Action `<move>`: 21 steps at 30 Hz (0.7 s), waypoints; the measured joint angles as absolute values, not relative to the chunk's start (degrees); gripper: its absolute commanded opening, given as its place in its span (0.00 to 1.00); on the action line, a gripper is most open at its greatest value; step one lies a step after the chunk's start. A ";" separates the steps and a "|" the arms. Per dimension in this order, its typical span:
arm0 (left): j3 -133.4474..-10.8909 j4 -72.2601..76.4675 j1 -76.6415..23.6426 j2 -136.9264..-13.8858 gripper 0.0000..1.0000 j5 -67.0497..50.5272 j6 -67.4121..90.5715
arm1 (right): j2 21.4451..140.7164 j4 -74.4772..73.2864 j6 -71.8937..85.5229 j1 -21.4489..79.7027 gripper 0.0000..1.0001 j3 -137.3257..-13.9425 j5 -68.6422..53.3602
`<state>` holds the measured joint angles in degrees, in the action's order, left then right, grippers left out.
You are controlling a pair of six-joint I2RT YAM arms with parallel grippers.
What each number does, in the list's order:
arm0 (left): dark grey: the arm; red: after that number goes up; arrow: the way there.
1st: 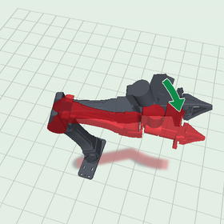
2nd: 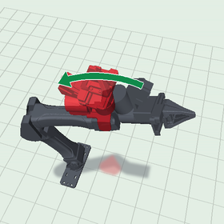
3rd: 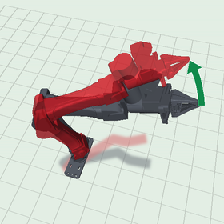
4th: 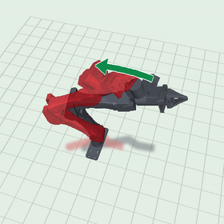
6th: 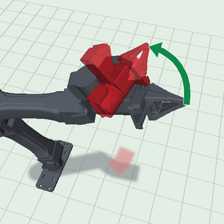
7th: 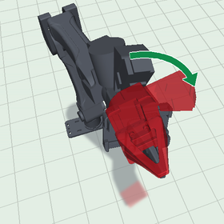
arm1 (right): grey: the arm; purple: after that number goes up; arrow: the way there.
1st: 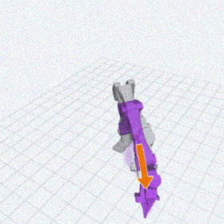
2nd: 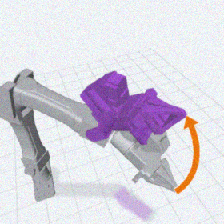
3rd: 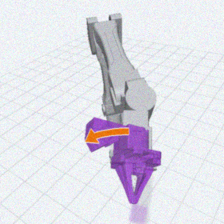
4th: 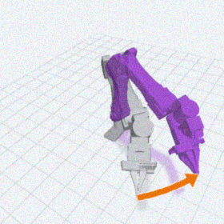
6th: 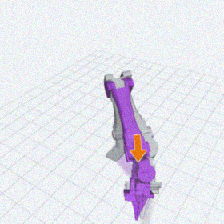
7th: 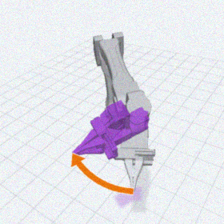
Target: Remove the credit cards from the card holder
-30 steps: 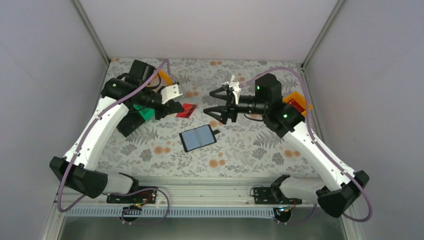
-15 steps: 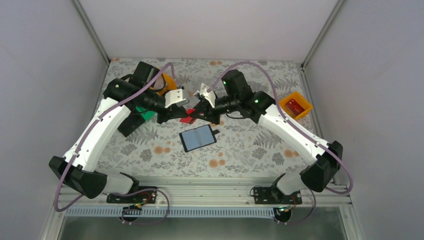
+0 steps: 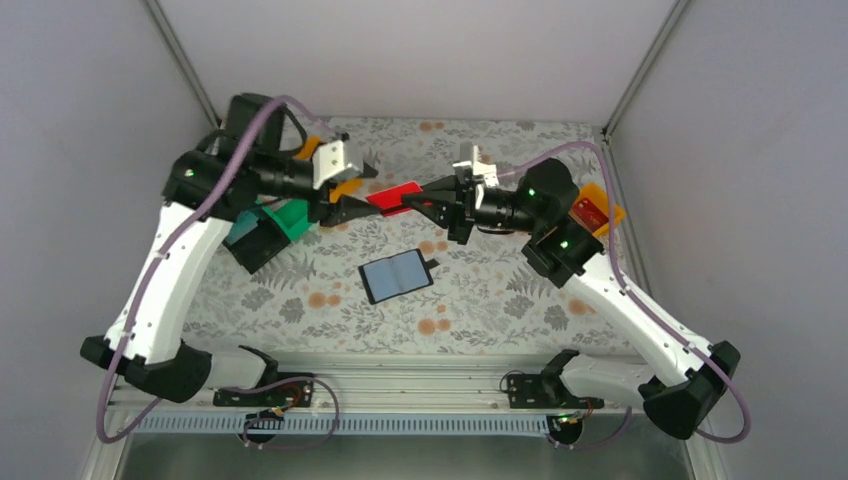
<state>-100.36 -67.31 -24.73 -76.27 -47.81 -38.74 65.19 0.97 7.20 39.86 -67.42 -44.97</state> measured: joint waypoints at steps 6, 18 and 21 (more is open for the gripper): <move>-107.37 -59.53 -24.60 -74.70 0.45 -58.65 -33.01 | 64.03 21.17 15.46 44.21 0.04 -64.25 -42.74; -105.84 -53.58 -24.67 -75.26 0.03 -73.38 -25.10 | 62.17 33.91 17.72 46.72 0.04 -61.41 -37.39; -105.86 -53.69 -24.60 -75.24 0.04 -74.24 -25.34 | 62.41 34.06 17.67 47.11 0.04 -61.52 -36.77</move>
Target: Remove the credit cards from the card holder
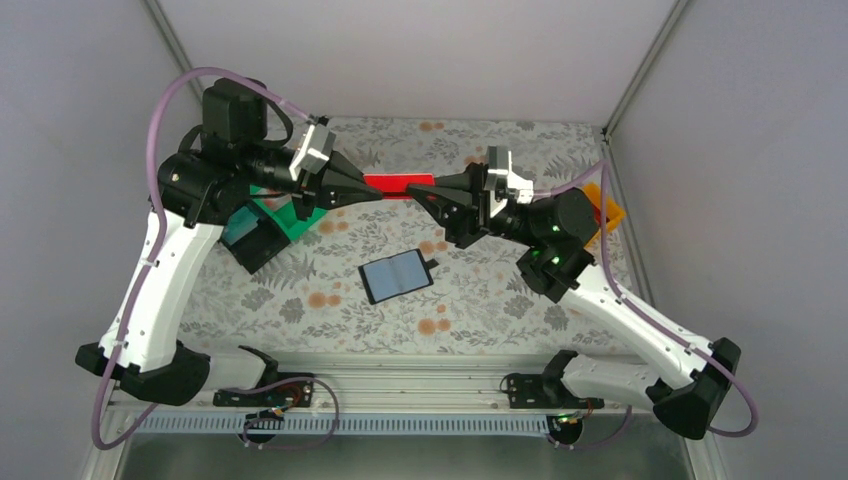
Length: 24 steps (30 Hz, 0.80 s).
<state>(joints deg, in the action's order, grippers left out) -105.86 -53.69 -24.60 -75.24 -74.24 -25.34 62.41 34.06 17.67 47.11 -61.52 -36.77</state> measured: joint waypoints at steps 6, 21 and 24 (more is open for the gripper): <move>-105.84 -53.87 -24.43 -75.26 0.02 -74.24 -25.96 | 63.55 34.06 17.39 47.33 0.10 -62.11 -36.40; -96.92 -61.17 -25.08 -72.03 0.02 -34.13 -37.32 | 69.56 -27.70 -10.22 47.68 0.95 -93.69 -14.22; -96.75 -63.90 -26.15 -74.06 0.03 -27.33 -40.23 | 71.96 -34.30 -18.87 47.75 0.94 -93.60 -10.96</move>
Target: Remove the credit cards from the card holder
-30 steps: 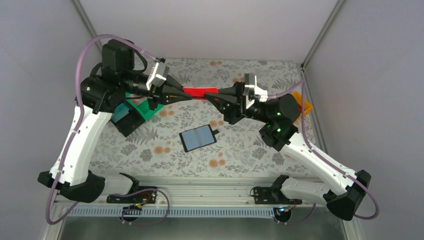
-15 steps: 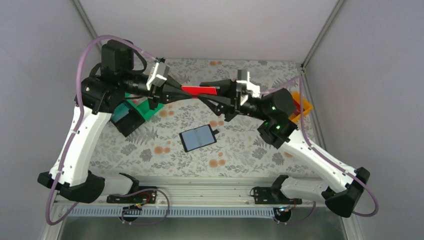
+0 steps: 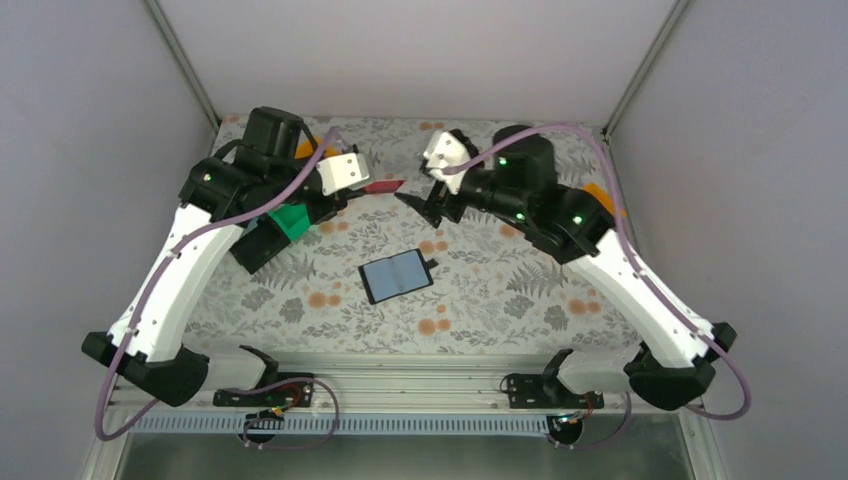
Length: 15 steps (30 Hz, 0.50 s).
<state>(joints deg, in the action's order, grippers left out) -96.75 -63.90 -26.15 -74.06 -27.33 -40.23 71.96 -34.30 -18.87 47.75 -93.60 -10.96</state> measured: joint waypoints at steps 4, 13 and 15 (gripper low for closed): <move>-96.75 -65.69 -27.66 -75.79 0.02 -22.52 -41.91 | 75.09 -35.90 -30.15 48.12 0.81 -91.15 -10.26; -96.97 -66.85 -29.34 -75.81 0.02 -21.23 -42.92 | 79.79 -34.35 -43.92 49.28 0.44 -91.07 -12.29; -96.97 -66.74 -29.39 -75.81 0.02 -21.52 -42.92 | 80.90 -34.30 -45.08 49.28 0.41 -91.07 -13.08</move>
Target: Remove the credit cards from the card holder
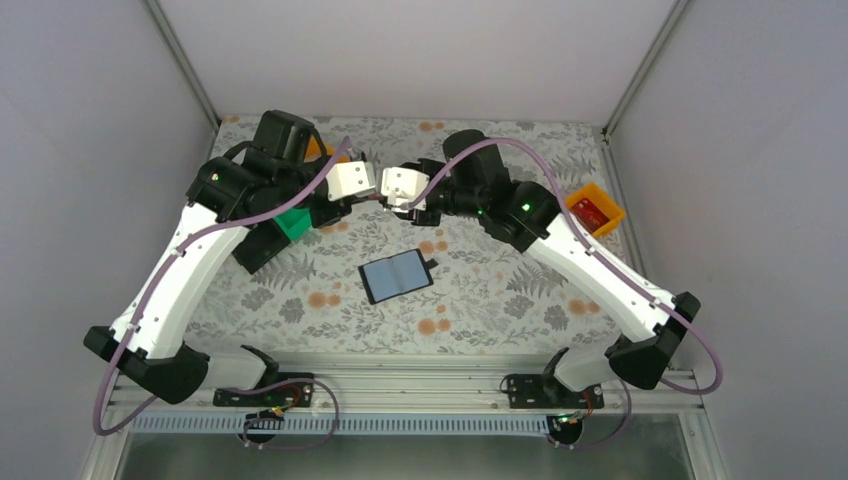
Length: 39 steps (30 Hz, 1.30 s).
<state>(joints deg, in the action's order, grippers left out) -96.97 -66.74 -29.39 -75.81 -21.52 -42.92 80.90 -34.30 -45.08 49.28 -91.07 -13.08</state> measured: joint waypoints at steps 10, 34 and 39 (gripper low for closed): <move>-96.88 -66.32 -29.02 -76.62 0.02 -22.33 -43.33 | 81.73 -32.82 -47.11 49.58 0.04 -89.82 -13.39; -83.88 -52.40 -24.38 -75.64 1.00 -20.82 -37.54 | 72.55 -23.35 -46.61 36.95 0.04 -72.47 6.72; -76.64 -43.59 -19.94 -77.60 1.00 -20.40 -32.49 | 69.67 -17.45 -47.83 24.97 0.04 -62.46 18.17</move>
<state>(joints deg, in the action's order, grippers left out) -76.64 -43.59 -19.94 -77.60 -20.40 -32.49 69.67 -17.45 -47.83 24.97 -62.46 18.17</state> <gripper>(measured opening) 0.998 0.042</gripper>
